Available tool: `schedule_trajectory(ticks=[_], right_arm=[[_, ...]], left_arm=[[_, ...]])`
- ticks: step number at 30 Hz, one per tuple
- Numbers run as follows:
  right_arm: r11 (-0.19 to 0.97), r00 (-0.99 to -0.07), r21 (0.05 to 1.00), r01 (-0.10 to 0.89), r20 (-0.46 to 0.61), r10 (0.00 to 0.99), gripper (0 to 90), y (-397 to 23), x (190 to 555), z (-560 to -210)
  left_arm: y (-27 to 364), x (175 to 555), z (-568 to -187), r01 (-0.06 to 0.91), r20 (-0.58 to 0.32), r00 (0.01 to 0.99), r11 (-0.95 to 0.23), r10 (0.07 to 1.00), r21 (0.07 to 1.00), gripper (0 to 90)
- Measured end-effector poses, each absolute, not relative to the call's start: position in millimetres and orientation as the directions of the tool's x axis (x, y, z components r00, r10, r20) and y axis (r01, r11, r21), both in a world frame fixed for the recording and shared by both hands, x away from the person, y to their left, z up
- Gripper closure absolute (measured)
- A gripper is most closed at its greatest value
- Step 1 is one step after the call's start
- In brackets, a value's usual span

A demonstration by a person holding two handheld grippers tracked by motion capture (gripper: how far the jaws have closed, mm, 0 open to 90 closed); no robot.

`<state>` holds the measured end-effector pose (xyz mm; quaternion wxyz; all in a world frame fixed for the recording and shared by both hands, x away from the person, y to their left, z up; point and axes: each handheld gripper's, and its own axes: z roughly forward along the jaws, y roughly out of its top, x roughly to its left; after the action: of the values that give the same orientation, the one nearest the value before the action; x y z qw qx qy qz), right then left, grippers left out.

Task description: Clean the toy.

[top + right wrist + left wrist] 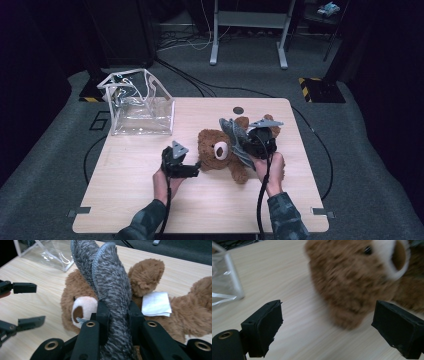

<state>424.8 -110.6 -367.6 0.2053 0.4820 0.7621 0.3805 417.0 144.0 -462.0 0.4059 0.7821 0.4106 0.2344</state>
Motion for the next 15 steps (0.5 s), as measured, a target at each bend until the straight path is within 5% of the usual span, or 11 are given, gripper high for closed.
schedule_trajectory(ticks=[8,15], right_arm=[[0.256,-0.424,0.756,0.602,0.032,0.905,76.1,-109.1,434.3,-371.6],[0.275,-0.43,0.742,0.611,0.02,0.903,76.1,-103.8,435.8,-374.6]], left_arm=[[90.5,434.8,-445.9,0.426,-0.018,0.572,-0.279,0.82,0.861,14.9],[75.2,450.6,-450.2,0.459,0.031,0.561,-0.342,0.828,0.82,22.3]])
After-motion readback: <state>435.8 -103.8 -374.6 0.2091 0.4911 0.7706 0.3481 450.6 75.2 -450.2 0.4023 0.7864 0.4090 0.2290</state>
